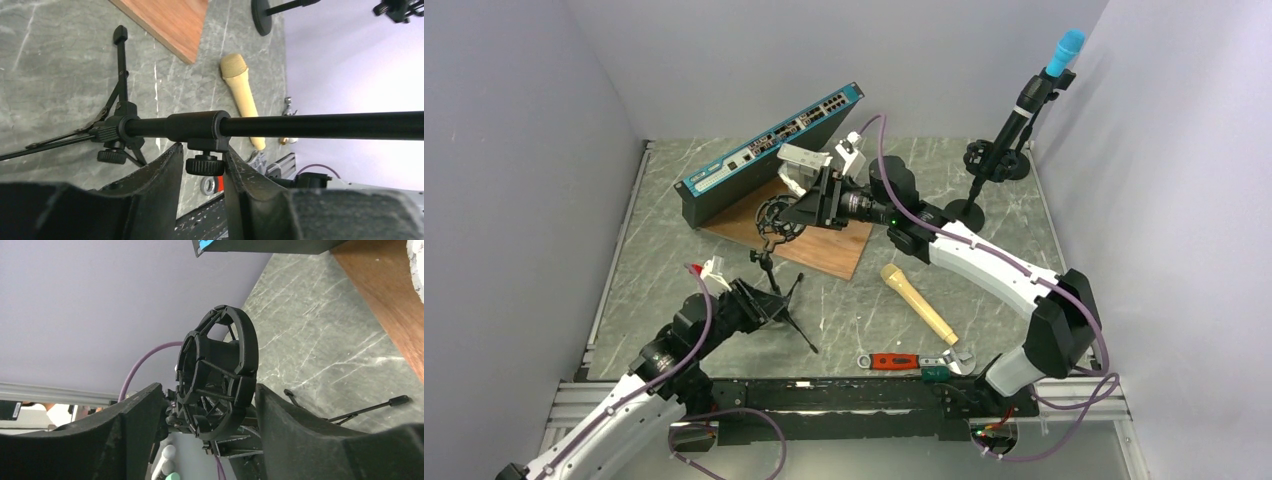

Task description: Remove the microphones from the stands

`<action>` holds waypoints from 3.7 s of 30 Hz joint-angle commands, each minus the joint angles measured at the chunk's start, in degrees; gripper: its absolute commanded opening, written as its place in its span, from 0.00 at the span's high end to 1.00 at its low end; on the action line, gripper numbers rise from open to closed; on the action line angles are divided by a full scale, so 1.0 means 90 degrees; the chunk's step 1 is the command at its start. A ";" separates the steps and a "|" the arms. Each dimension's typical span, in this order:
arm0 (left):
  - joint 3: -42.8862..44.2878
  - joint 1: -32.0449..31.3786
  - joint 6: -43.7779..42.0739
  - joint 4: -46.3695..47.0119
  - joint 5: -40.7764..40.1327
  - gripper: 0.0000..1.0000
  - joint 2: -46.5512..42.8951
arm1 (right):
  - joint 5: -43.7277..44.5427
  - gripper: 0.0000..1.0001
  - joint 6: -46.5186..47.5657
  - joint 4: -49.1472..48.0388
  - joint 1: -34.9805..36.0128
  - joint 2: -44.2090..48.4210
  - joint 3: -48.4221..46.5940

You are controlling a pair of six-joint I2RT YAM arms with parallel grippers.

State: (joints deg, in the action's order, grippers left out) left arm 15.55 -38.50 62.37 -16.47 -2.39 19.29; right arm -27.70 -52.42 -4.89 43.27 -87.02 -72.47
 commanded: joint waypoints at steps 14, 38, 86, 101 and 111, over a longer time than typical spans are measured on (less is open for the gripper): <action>-0.1287 0.1325 0.2071 0.3087 0.2815 1.00 0.0273 | -0.0409 0.73 -0.0213 -0.0818 -0.0019 -0.0124 0.0163; -0.2159 0.1418 0.3777 0.2333 0.2189 0.51 -0.0870 | -0.0389 0.84 -0.0056 -0.1279 -0.0014 -0.0047 0.0724; 0.3327 -0.1328 -0.2244 -0.2305 -0.1541 0.60 0.3199 | 0.0640 0.85 0.0297 -0.0712 -0.0010 0.0491 0.0979; 0.2702 -0.0392 -0.2295 -0.1725 -0.0563 0.63 0.2912 | 0.0540 0.87 0.0312 -0.0777 -0.0002 0.0581 0.1060; 0.2347 -0.0163 -0.2396 -0.1138 0.0083 0.65 0.2808 | 0.0569 0.87 0.0352 -0.0727 0.0056 0.0548 0.1011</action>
State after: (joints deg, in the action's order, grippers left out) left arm 38.85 -40.73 41.93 -31.11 -5.34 44.45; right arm -20.53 -53.52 -13.37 42.17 -82.78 -63.88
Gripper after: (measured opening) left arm 0.386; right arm 0.269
